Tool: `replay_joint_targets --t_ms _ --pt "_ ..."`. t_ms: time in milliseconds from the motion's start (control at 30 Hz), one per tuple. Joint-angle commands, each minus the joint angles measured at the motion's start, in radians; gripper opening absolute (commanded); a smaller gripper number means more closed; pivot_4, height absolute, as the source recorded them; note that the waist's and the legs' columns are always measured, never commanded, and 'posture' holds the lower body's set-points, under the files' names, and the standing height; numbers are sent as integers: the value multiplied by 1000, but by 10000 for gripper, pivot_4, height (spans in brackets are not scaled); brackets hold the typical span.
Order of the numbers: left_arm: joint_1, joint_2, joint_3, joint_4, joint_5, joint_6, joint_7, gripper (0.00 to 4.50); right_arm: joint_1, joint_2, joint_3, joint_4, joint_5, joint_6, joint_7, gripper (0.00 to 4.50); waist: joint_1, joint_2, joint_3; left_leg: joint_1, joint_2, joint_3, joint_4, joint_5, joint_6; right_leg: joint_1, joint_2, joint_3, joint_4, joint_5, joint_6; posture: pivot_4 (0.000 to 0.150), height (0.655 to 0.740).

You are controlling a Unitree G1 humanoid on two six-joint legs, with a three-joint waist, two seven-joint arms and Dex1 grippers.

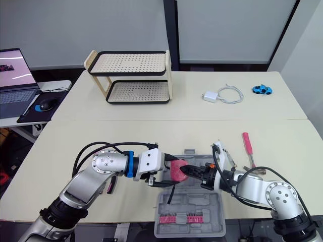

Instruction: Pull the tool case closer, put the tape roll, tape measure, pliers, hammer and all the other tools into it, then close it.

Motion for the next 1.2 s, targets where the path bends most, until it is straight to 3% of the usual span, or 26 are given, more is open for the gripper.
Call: replay_joint_targets --t_ms 33,100,200,433,600,767,1200 --pt "5 -17 13 -41 -80 8 -29 32417 -2 -5 -11 -50 50 6 24 6971 0 0 0 0 0 0 0 0 0 0 0 0 0 0 0 1500 7400" --pt "9 3 26 -51 -106 33 -55 39591 9 -35 -30 -57 79 9 20 6971 0 0 0 0 0 0 0 0 0 0 0 0 0 0 0 1500 7400" --pt "27 53 50 -50 -143 1 -119 44970 41 -115 -80 -79 147 15 25 6971 0 0 0 0 0 0 0 0 0 0 0 0 0 0 0 1500 7400" --pt "71 146 120 -46 -262 -71 -263 45000 230 -386 -325 -111 191 83 198 6971 2 0 0 0 0 0 0 0 0 1 0 0 -1 0 0 1500 7400" --pt "86 150 134 -97 -332 -38 -270 45000 383 -521 -465 -30 135 164 274 6971 5 1 0 0 1 1 0 0 1 2 0 -1 -1 0 0 1500 7400" --pt "89 150 117 -145 -354 -13 -262 45000 432 -531 -476 24 -25 204 367 6971 4 1 0 0 1 1 0 0 1 3 0 -1 -1 0 0 1500 7400" --pt "101 134 75 -171 -340 -14 -237 45000 362 -443 -389 93 -326 227 504 6971 4 1 0 1 1 1 0 0 1 3 0 -1 -1 0 0 1500 7400"
